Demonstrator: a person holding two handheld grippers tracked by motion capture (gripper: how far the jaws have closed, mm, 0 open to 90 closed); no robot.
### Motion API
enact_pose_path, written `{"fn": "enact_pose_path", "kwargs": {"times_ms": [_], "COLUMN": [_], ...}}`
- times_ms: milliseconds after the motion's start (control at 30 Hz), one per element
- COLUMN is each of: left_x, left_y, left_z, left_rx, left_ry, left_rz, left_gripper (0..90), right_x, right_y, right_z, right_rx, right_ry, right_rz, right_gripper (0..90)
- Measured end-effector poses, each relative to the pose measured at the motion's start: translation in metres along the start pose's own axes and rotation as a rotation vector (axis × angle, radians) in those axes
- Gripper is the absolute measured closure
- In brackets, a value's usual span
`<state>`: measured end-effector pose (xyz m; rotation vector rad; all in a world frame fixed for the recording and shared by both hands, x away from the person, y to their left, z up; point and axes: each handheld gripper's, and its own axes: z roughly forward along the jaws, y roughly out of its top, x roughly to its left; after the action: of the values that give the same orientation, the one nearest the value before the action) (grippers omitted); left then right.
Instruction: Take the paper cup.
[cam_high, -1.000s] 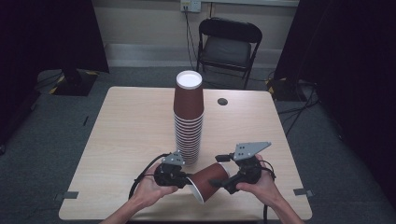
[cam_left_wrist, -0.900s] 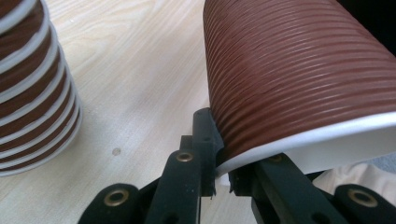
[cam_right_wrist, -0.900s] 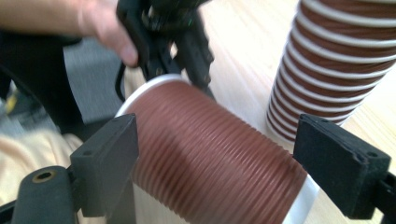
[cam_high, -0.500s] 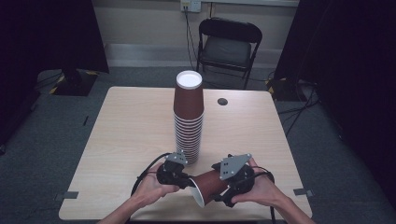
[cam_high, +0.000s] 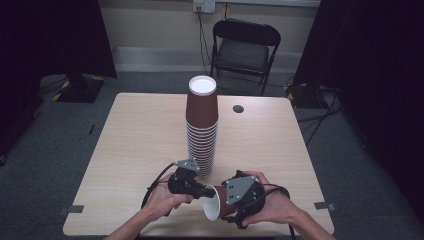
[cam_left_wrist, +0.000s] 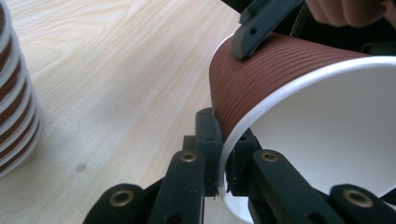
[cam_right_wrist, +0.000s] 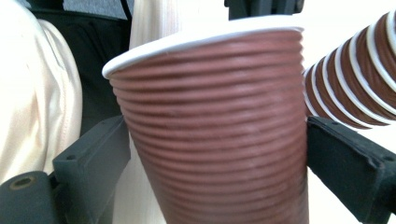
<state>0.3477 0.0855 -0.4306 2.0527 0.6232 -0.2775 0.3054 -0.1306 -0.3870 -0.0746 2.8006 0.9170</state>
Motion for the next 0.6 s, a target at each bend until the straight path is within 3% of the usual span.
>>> {"fn": "enact_pose_path", "kwargs": {"times_ms": [233,400,600], "left_x": [-0.001,-0.001,-0.004], "left_y": [0.001,0.003,0.005], "left_z": [0.004,0.006,0.007], "left_rx": [-0.022,-0.036,-0.048], "left_ry": [-0.007,-0.016,-0.018], "left_rz": [-0.036,-0.042,-0.032], "left_gripper": [86.5,85.7,84.6], "right_x": [0.002,0.003,0.006], "right_y": [0.001,0.0,0.005], "right_z": [0.006,0.009,0.014], "right_rx": [0.011,0.007,0.002], "right_ry": [-0.01,-0.008,-0.002], "right_rz": [0.0,0.014,-0.01], "right_gripper": [7.5,8.0,8.0]}}
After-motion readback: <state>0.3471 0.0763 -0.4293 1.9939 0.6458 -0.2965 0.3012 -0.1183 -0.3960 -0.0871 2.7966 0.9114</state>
